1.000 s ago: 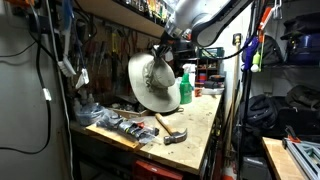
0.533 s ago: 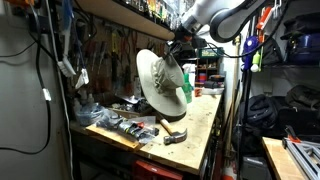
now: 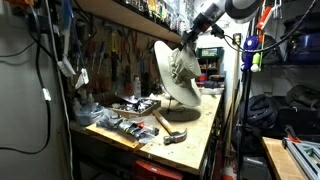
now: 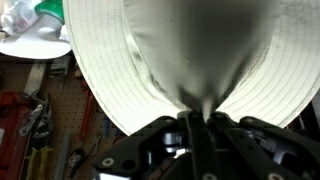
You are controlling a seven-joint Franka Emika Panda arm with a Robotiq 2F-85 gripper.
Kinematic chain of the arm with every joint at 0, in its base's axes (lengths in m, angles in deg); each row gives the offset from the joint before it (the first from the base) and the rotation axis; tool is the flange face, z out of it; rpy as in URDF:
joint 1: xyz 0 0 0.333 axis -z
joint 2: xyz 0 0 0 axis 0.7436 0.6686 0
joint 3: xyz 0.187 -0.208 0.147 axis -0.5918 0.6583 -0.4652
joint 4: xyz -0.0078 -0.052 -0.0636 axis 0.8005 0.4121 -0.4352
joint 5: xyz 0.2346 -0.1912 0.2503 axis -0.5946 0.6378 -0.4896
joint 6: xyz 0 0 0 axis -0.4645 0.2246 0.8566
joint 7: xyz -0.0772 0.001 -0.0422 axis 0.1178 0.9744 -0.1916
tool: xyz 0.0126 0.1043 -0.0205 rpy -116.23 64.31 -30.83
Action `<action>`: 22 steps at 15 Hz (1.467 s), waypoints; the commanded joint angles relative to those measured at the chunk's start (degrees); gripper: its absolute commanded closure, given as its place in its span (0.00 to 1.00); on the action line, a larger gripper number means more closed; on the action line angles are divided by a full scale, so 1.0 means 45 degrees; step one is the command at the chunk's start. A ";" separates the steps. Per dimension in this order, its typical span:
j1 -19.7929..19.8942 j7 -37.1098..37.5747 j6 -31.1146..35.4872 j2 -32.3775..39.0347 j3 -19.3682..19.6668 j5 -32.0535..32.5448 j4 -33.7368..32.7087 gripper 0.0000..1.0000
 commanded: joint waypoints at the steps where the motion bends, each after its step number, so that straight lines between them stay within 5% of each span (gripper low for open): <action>1: 0.1797 -0.1522 -0.1684 -0.1203 -0.1459 -0.2437 0.0124 0.99; 6: 0.5396 0.0472 -0.1538 -0.0932 -0.3848 -0.3054 -0.0236 0.99; 16: 1.2156 0.6907 -0.1001 0.0112 -0.8419 -0.1302 -0.1202 0.99; 17: 1.0795 0.5419 -0.1306 -0.0166 -0.7424 -0.2076 -0.0982 0.97; 19: 1.1762 0.6299 -0.1222 0.0007 -0.8182 -0.1696 -0.1115 0.97; 22: 1.1978 0.6469 -0.1184 0.0084 -0.8322 -0.1636 -0.1130 0.97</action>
